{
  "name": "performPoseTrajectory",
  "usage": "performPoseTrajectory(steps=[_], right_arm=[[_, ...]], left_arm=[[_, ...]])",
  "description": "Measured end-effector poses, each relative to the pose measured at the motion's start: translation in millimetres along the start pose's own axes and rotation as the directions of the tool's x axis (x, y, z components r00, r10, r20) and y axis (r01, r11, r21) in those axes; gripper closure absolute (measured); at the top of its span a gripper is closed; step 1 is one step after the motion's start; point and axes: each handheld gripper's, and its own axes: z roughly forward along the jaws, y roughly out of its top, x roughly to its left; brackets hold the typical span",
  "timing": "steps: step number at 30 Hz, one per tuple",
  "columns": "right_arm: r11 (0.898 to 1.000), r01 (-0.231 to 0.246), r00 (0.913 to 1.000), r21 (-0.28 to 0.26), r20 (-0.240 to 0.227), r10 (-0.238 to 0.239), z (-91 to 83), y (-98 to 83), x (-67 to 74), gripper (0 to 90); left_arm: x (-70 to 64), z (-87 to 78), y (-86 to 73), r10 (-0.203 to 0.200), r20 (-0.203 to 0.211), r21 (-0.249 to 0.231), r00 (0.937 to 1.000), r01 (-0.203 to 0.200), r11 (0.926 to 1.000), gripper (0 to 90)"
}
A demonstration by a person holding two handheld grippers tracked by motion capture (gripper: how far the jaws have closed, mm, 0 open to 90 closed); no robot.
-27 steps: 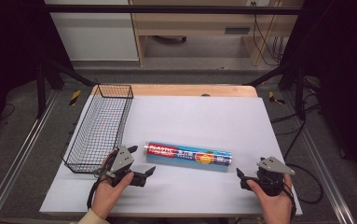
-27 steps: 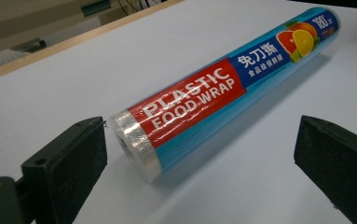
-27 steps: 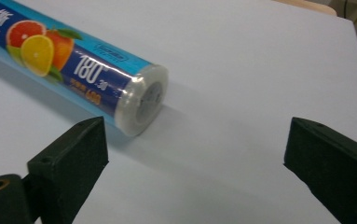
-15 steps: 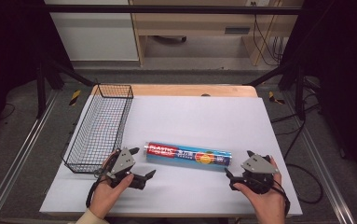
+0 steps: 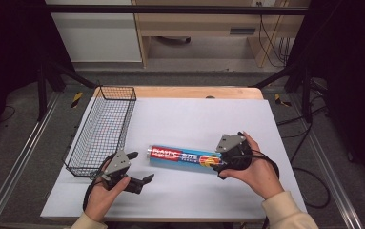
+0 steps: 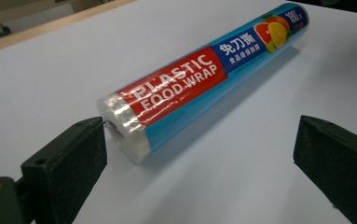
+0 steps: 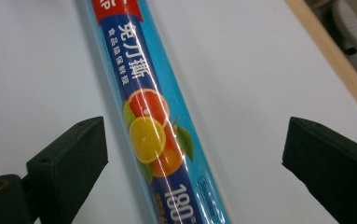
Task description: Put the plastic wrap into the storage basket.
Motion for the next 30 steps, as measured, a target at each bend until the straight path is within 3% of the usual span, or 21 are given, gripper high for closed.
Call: performPoseTrajectory(steps=[2,5,7,10,15,17,18,21,25,30], right_arm=[[0.999,0.008,0.9977,0.035,-0.067,-0.006,19.8,0.5,-5.5,7.7],[0.998,0.016,0.9945,0.055,-0.104,-0.011,29.3,0.5,-6.7,8.1],[0.996,0.034,0.9847,0.087,-0.174,-0.019,43.7,0.8,-6.8,9.1],[0.992,0.068,0.9757,0.11,-0.215,-0.043,55.8,2.0,-2.8,10.6],[0.982,0.083,0.9701,0.169,-0.239,-0.041,73.6,0.6,-1.2,11.7],[0.979,0.076,0.9676,0.187,-0.251,-0.027,80.6,-1.3,-2.8,16.2],[0.974,0.086,0.964,0.212,-0.264,-0.028,86.1,-3.4,-4.4,20.5],[0.967,0.1,0.9642,0.236,-0.263,-0.036,91.4,-4.7,-4.8,25.6],[0.969,0.092,0.9639,0.228,-0.265,-0.029,92.7,-5.0,-6.1,27.1],[0.969,0.13,0.9655,0.208,-0.249,-0.076,90.6,-5.3,-3.3,28.7]], left_arm=[[-1.3,2.7,0.5,0.005,-0.003,0.002,1.0,-0.005,1.0,2.7],[-1.6,3.9,0.6,0.012,-0.002,0.004,0.9999,-0.012,0.9999,2.7],[-1.1,4.7,0.3,0.017,-0.003,0.011,0.9999,-0.017,0.9998,2.8],[-1.6,5.0,0.7,0.02,0.007,0.006,0.9998,-0.02,0.9998,2.8],[-2.6,5.4,1.0,0.031,0.016,0.014,0.9994,-0.032,0.9994,2.9],[-3.5,5.0,1.3,0.038,0.019,0.015,0.9991,-0.038,0.9992,2.9],[-3.9,4.8,1.7,0.043,0.021,0.016,0.9989,-0.043,0.9989,2.9],[-5.2,4.6,3.0,0.057,0.024,0.017,0.9981,-0.058,0.9982,3.1],[-6.1,5.0,3.6,0.066,0.027,0.02,0.9974,-0.067,0.9976,3.1],[-7.7,4.2,3.8,0.067,0.029,0.021,0.9973,-0.068,0.9975,3.2]])
